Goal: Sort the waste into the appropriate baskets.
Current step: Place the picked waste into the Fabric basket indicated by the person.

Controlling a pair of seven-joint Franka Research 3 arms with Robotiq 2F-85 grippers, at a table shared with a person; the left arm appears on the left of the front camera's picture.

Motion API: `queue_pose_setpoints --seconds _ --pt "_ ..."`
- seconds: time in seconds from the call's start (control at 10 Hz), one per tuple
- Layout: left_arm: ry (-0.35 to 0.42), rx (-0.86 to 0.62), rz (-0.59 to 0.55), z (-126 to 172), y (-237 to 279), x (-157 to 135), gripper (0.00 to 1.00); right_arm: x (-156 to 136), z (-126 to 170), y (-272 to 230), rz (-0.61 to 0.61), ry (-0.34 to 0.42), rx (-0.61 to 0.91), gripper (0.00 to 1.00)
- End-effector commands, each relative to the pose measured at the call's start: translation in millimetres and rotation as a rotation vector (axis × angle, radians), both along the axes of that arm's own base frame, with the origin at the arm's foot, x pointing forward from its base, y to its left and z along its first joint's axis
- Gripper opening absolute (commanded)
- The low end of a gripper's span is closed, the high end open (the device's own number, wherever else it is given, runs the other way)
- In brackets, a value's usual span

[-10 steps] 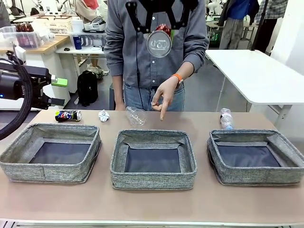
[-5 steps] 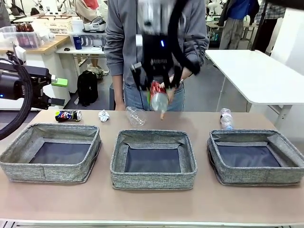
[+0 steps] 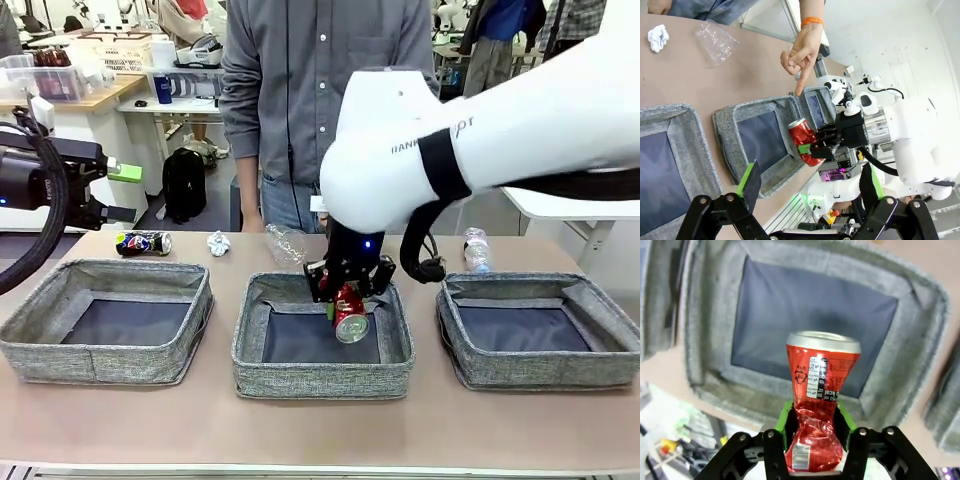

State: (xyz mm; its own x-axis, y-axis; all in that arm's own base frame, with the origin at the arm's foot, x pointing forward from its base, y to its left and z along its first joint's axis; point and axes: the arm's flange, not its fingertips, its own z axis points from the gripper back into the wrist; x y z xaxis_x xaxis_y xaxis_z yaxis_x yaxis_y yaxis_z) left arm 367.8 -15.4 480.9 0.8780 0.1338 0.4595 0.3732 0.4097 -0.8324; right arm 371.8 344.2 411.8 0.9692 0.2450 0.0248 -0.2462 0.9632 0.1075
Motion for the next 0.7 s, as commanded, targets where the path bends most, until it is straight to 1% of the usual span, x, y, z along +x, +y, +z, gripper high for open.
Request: queue_pose_setpoints --seconds 0.0,0.1,0.4,0.5,0.6 --pt "-0.029 -0.017 -0.004 -1.6 -2.8 0.6 1.00 -7.1 12.2 -5.2 -0.024 -0.044 0.036 0.40" --pt "-0.029 -0.017 -0.004 -1.6 -2.8 0.6 1.00 -6.5 13.6 -6.3 -0.036 -0.051 0.045 0.40" --pt "-0.029 -0.017 -0.004 -1.6 -2.8 0.6 1.00 -4.9 11.5 -3.2 -0.037 -0.034 0.036 0.40" --pt "-0.029 -0.017 -0.004 -1.6 -2.8 0.6 1.00 -4.1 11.6 -3.3 -0.042 -0.031 0.037 0.51" --pt "-0.029 -0.017 -0.004 -1.6 -2.8 0.6 1.00 -3.7 11.4 -3.7 -0.039 -0.028 0.040 0.98"
